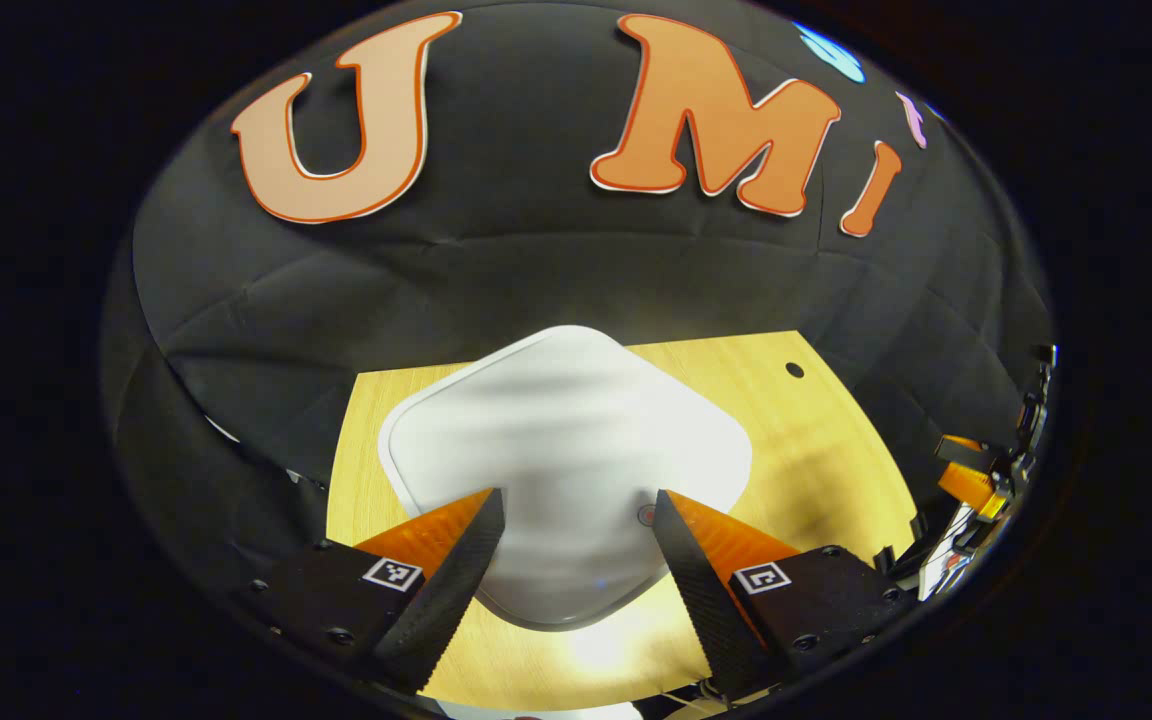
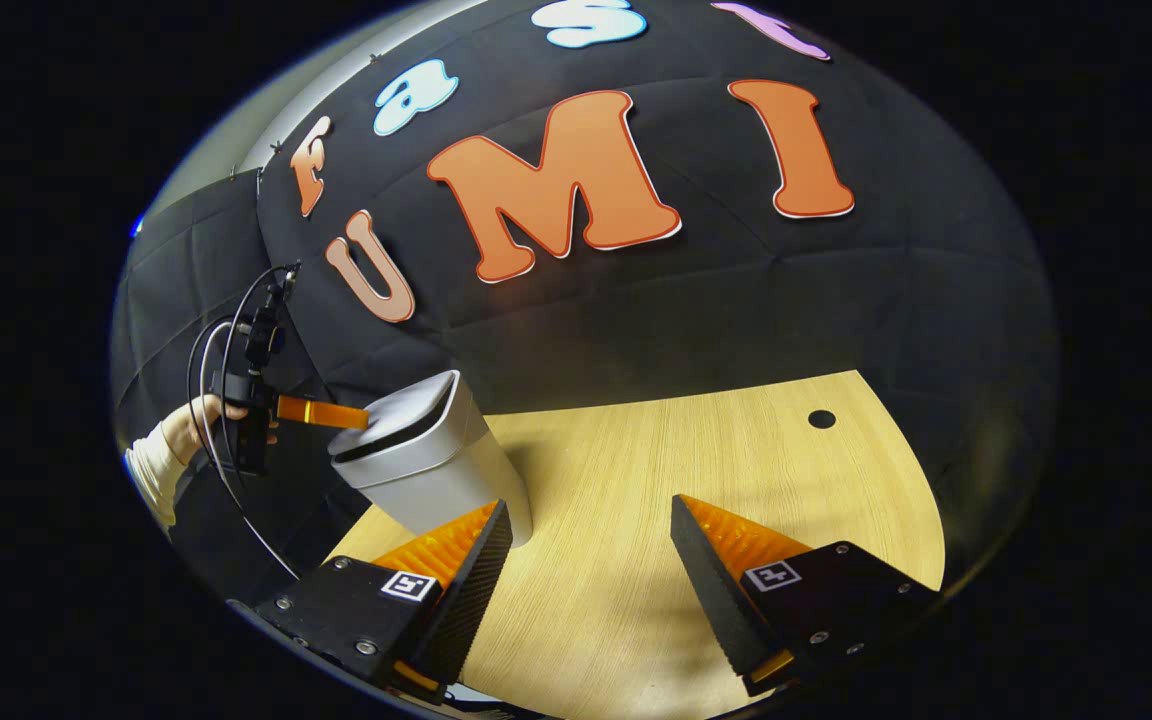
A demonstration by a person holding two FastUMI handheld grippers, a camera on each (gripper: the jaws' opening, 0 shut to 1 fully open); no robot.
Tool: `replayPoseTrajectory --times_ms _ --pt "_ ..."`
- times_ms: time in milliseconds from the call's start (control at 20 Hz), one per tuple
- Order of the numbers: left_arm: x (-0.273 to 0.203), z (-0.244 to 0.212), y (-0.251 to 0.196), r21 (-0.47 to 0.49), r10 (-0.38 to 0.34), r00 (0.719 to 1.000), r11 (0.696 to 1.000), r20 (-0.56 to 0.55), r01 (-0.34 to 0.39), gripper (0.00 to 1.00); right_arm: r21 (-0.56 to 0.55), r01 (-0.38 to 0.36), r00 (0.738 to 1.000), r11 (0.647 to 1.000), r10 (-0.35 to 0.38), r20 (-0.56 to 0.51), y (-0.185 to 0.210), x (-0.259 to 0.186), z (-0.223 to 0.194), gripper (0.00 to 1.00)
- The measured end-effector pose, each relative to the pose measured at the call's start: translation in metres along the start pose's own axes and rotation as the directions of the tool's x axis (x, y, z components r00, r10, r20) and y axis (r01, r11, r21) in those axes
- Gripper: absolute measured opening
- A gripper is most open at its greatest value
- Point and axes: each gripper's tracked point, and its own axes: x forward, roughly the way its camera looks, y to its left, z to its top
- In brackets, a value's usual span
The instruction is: Press the lid of the desktop garbage bin to open it, pick up the crumpled paper on the desktop and throw it into the bin, then pick up the pop can on the desktop and drop it into the bin, and finally close the garbage bin lid.
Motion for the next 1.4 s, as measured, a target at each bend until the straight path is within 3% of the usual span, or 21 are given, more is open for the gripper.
replayPoseTrajectory --times_ms 400,650,1050,1400 --pt "-0.004 -0.011 0.003 -0.008 0.038 0.996 0.999 0.083 -0.037 0.98 0.030 -0.016 1.000 0.999 0.016 -0.001 -0.002 -0.002 -0.003 0.96" --pt "0.003 -0.010 0.000 0.058 0.035 0.993 0.997 0.113 -0.041 0.99 0.046 -0.015 1.000 0.999 0.016 -0.016 -0.002 -0.001 -0.007 0.96" --pt "-0.001 -0.007 -0.001 0.021 0.032 0.982 0.999 0.187 -0.037 0.98 0.031 -0.014 1.000 0.999 0.014 -0.008 -0.004 -0.003 -0.003 0.96" --pt "-0.003 -0.003 0.005 -0.009 0.114 0.965 0.993 0.238 -0.115 0.99 0.012 0.002 1.000 1.000 -0.002 0.026 -0.005 -0.007 0.011 0.96"
